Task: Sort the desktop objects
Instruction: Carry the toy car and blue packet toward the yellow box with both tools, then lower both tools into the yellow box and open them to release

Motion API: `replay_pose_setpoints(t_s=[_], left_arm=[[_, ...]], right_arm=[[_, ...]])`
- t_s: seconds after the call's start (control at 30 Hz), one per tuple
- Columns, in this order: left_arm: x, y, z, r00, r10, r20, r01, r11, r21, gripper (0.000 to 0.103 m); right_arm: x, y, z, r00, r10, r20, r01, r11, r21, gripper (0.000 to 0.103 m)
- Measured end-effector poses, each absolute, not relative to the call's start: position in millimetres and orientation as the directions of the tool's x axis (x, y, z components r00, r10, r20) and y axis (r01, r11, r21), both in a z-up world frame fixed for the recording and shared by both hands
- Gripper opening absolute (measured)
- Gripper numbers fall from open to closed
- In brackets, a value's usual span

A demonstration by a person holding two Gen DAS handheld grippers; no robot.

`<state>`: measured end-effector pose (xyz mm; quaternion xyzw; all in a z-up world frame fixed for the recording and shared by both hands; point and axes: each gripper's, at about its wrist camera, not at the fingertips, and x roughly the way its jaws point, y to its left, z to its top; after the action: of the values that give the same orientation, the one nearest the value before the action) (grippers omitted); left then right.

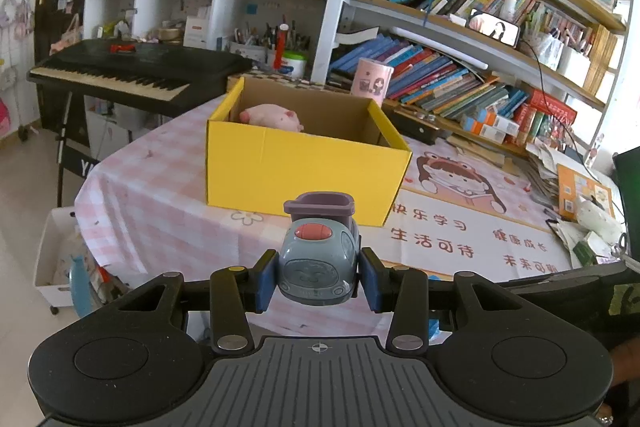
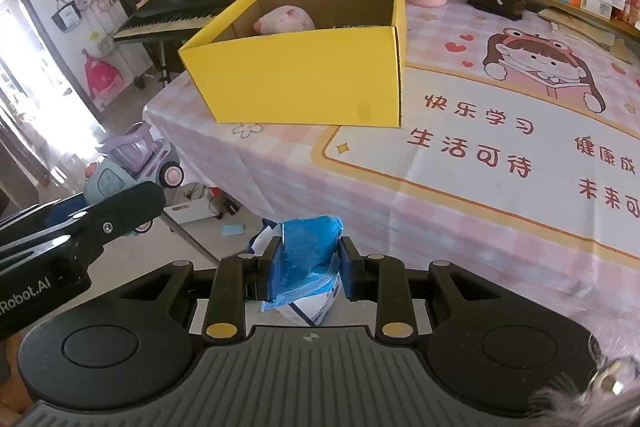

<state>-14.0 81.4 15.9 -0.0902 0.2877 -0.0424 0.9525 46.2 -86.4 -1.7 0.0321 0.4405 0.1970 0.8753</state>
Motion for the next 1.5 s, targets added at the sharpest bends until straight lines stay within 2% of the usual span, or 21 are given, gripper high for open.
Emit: replay_pose_setpoints(t_s=[0.27,0.6,1.03,1.23,1.5], left_arm=[[3,81,14,0.832,-0.127,-0.54,0.015,0.978,-0.206,0.041],[57,83,35,0.877,-0.079,-0.474,-0.004,0.985,-0.172,0.041],[146,79,60,0.92,0.012,-0.393,-0.063,0.991,-0.117,0.041],[184,76,50,0.899,0.065,-0.433,-0.108,0.991,-0.076,0.041],[221,74,20,0.834,0.089,-0.545,-0.115,0.993,-0.014,0.041]], right_arm=[[62,-86,2,0.552,0.377,-0.744,-0.336,0.917,0.216,0.026],[114,-89,34,0.654,0.415,-0.632,-0.389,0.902,0.188,0.026],[215,-99,61,0.708,0.433,-0.557,-0.417,0.894,0.164,0.026],[257,-89,53,0.69,0.433,-0.58,-0.452,0.884,0.122,0.026],[297,-68,34,0.656,0.434,-0.618,-0.514,0.856,0.056,0.027]])
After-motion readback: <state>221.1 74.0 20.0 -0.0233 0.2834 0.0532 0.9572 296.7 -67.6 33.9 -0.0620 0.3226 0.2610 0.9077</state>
